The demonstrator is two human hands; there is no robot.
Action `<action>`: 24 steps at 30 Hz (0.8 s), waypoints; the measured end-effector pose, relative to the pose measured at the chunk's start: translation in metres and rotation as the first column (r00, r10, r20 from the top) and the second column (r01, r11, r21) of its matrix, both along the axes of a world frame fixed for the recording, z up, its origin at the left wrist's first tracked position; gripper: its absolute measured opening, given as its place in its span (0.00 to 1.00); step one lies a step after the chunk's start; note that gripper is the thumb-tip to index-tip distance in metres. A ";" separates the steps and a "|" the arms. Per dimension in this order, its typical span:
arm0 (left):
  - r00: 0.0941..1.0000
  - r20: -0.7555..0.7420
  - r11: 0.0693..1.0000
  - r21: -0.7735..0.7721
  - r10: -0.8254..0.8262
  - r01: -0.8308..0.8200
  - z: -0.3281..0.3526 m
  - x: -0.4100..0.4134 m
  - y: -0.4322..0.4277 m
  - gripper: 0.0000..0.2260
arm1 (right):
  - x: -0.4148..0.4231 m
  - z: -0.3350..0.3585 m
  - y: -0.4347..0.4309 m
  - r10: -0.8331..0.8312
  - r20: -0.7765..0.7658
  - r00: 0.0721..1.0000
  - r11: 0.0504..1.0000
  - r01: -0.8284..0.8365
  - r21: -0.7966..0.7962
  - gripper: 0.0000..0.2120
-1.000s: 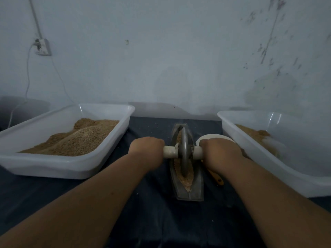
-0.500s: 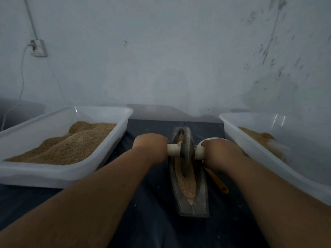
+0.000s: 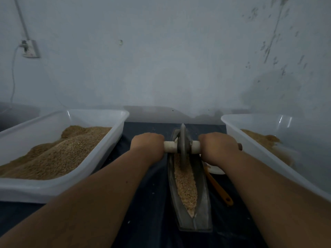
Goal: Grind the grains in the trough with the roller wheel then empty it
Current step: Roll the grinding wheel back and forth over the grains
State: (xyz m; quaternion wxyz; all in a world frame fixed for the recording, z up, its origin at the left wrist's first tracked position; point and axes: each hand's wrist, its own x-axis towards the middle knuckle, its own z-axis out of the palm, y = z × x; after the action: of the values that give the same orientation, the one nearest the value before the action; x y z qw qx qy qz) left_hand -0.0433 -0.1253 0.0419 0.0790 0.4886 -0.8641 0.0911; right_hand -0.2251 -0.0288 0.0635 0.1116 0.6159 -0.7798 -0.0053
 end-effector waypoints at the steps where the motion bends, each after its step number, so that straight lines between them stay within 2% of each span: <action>1: 1.000 0.011 1.000 -0.014 -0.004 0.004 0.001 0.001 0.005 0.05 | 0.001 0.001 0.004 -0.001 0.017 1.000 1.000 0.000 0.014 0.10; 5: 0.998 0.065 0.999 -0.033 -0.016 0.018 0.007 0.008 0.029 0.08 | 0.007 -0.003 0.027 -0.012 0.087 0.996 0.999 0.009 0.037 0.09; 8: 0.996 0.089 1.000 0.012 -0.021 0.020 0.008 0.017 0.048 0.08 | 0.016 0.000 0.044 -0.054 0.136 0.989 0.995 0.043 0.084 0.13; 11: 0.996 0.078 0.997 0.074 -0.033 0.027 0.005 0.029 0.065 0.07 | 0.027 0.007 0.060 -0.064 0.085 0.994 0.987 0.051 0.154 0.13; 15: 0.996 0.070 0.990 0.129 -0.061 0.052 0.001 0.042 0.077 0.09 | 0.034 0.009 0.072 -0.042 -0.011 0.999 0.988 0.043 0.149 0.11; 21: 0.990 0.112 0.989 0.134 -0.080 0.064 0.006 0.034 0.066 0.08 | 0.020 0.003 0.058 0.011 0.035 0.999 0.988 -0.017 0.152 0.11; 24: 0.987 0.146 0.993 0.101 -0.072 0.058 0.012 0.019 0.050 0.11 | 0.007 -0.001 0.040 -0.010 0.082 0.997 0.981 -0.006 0.195 0.09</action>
State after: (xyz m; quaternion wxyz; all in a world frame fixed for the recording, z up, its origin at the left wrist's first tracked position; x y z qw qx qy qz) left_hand -0.0242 -0.0754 0.0539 -0.0068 0.4551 -0.8865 0.0833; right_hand -0.2178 0.0116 0.0621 0.0181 0.6228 -0.7802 -0.0564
